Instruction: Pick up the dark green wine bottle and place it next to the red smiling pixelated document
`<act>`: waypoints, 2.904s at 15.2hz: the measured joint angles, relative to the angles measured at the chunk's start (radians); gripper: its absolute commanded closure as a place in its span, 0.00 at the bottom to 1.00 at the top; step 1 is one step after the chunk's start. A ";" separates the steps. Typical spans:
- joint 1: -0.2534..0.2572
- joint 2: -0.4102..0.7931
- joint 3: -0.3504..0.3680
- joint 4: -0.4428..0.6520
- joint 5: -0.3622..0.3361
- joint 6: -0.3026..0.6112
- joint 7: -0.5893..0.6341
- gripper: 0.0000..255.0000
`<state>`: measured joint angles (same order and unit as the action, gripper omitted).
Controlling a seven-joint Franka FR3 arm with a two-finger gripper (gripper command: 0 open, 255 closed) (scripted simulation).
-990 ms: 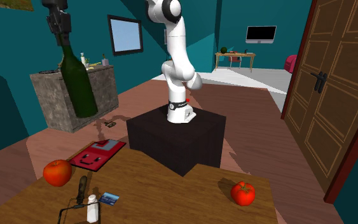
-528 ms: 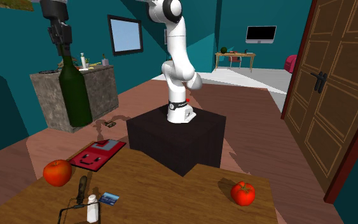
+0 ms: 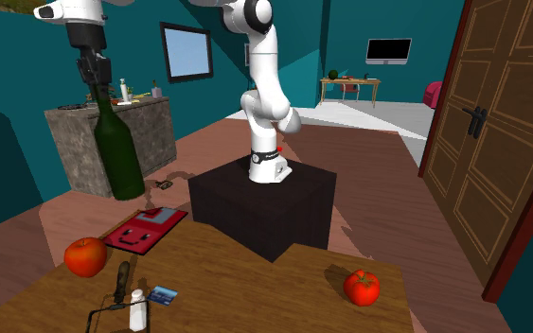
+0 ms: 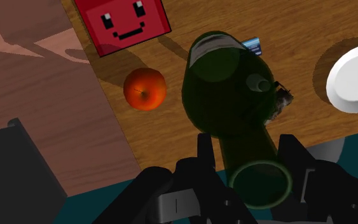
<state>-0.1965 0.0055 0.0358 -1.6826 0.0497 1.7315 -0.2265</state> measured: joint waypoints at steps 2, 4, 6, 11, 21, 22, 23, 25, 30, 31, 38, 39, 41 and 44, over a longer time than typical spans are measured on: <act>0.000 -0.006 0.000 -0.033 0.000 0.026 -0.002 1.00; 0.000 -0.005 0.000 -0.056 0.001 0.052 -0.002 1.00; 0.000 -0.010 0.000 -0.089 0.001 0.078 -0.004 1.00; 0.001 -0.009 0.001 -0.157 0.002 0.148 -0.005 1.00; 0.002 0.010 0.002 -0.270 0.004 0.279 -0.012 1.00; 0.001 0.013 0.001 -0.278 0.004 0.291 -0.013 1.00; 0.001 0.014 0.001 -0.291 0.005 0.305 -0.015 1.00; 0.002 0.023 0.002 -0.308 0.005 0.330 -0.014 1.00; 0.003 0.047 0.003 -0.346 0.006 0.393 -0.016 1.00; 0.002 0.053 0.002 -0.355 0.006 0.408 -0.018 1.00; 0.002 0.093 0.002 -0.401 0.007 0.494 -0.023 1.00; 0.002 0.096 0.002 -0.410 0.008 0.506 -0.023 1.00; 0.003 0.114 0.003 -0.418 0.008 0.531 -0.023 1.00; 0.003 0.133 0.003 -0.438 0.009 0.571 -0.026 1.00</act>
<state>-0.1934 0.1390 0.0387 -2.1206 0.0587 2.3023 -0.2525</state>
